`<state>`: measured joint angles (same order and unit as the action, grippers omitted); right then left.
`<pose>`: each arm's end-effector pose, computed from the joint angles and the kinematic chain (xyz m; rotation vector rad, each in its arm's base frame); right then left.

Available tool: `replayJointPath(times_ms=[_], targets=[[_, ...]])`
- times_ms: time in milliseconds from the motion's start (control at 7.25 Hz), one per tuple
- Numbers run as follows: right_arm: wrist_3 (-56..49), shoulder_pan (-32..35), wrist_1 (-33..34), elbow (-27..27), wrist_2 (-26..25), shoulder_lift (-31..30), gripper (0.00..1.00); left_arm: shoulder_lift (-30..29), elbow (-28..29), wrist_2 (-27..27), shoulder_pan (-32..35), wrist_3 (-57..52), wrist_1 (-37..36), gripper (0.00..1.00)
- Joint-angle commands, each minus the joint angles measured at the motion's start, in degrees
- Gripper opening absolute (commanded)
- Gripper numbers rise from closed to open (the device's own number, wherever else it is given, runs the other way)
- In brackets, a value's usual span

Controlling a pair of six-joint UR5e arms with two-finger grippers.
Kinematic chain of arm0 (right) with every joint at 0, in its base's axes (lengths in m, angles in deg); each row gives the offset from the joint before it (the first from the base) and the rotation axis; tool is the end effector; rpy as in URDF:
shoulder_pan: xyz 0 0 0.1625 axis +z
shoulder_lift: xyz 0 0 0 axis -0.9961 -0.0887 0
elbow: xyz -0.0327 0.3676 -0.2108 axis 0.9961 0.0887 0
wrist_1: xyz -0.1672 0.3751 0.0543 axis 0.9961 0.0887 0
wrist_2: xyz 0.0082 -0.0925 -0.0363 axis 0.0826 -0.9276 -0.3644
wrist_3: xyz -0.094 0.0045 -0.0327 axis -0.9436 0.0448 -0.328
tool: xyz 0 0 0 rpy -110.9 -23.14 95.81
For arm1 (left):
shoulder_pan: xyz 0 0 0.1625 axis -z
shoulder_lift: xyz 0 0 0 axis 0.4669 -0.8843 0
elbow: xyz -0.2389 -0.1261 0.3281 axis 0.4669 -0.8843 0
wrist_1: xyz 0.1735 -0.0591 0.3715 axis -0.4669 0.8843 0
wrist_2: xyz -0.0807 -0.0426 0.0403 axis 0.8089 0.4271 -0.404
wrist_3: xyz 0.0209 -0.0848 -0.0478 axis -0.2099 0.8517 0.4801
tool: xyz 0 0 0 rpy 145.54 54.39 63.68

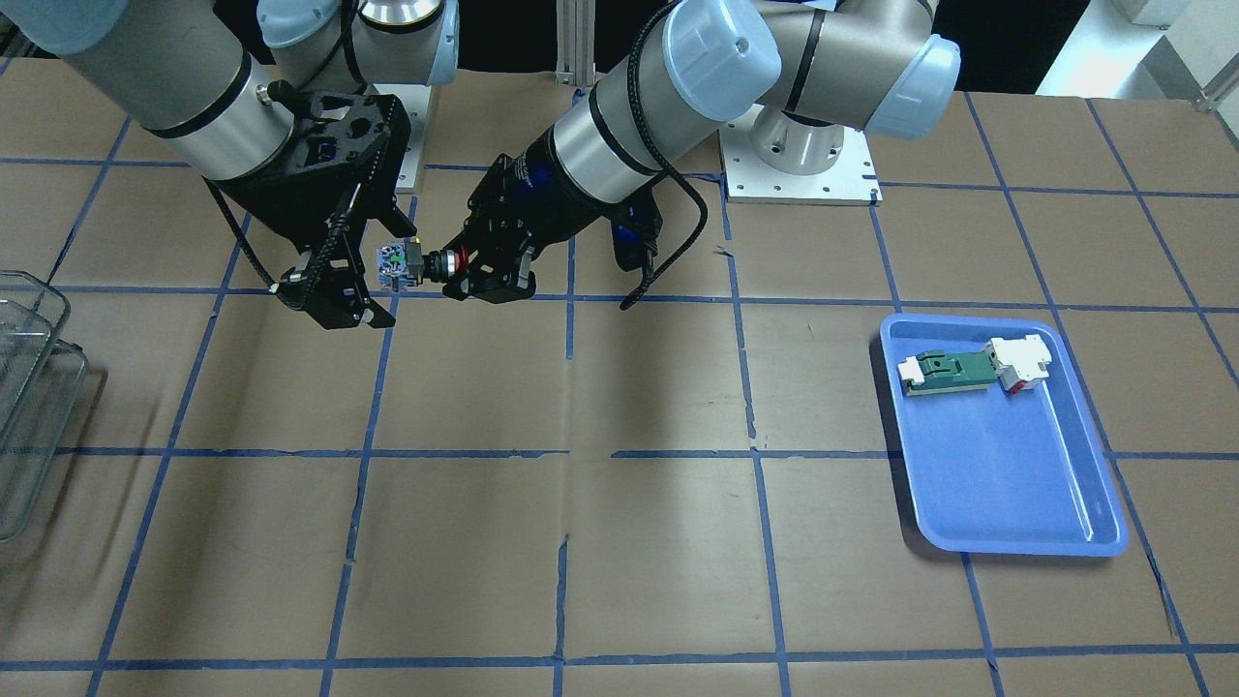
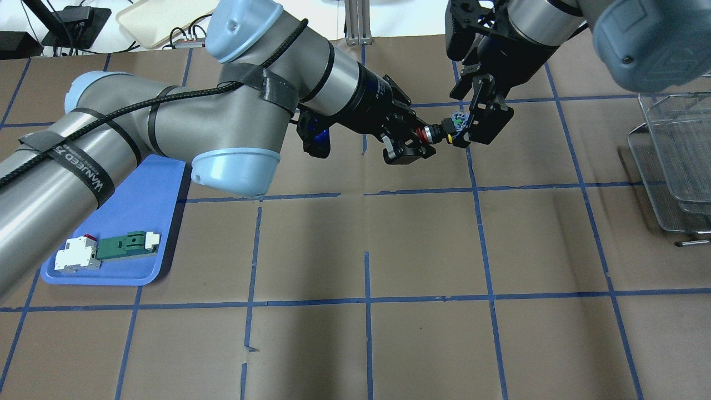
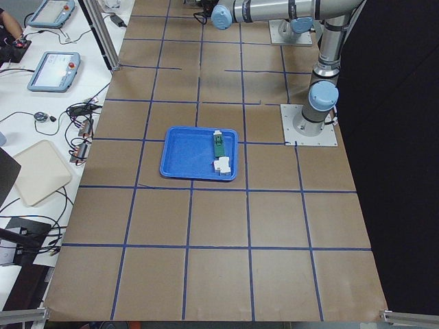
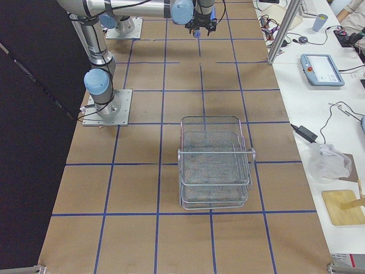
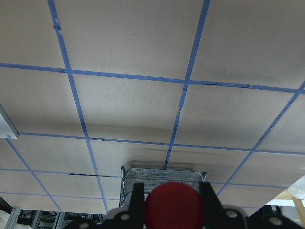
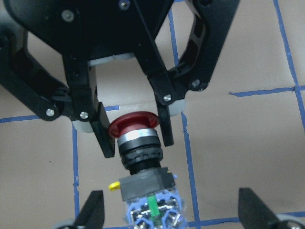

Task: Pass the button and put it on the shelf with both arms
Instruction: 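Lower the right gripper onto the button's red cap while the left gripper holds it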

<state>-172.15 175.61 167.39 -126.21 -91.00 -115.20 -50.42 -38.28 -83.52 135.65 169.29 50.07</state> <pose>0.1731 -0.5191 0.4676 -1.9110 2.1093 -0.2855 -0.3609 -0.4865 0.4175 1.8919 -1.7054 -0.6792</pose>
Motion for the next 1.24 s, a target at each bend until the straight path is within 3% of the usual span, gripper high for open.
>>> replayJointPath(times_ms=[0,138,276,414,690,1103], targets=[[-0.06,0.18,-0.80,-0.08,0.06,-0.05,0.95,0.31,0.13,0.01,0.02,0.35,0.00,0.00],[-0.15,0.18,-0.89,-0.08,-0.03,0.03,0.76,0.31,0.13,0.01,0.02,0.35,0.00,0.00],[-0.15,0.18,-0.81,0.01,-0.03,-0.14,0.45,0.40,0.13,0.01,0.02,0.43,0.00,0.00],[-0.59,0.18,-0.81,0.01,0.67,-0.32,0.25,0.40,0.05,0.01,0.02,0.35,0.00,0.00],[-1.20,0.18,-0.72,0.01,0.76,-0.58,0.15,0.49,0.05,0.01,0.02,0.43,0.00,0.00],[-1.38,0.18,-0.72,0.10,0.76,-0.58,0.12,0.49,0.40,0.10,0.02,0.87,-0.26,0.00]])
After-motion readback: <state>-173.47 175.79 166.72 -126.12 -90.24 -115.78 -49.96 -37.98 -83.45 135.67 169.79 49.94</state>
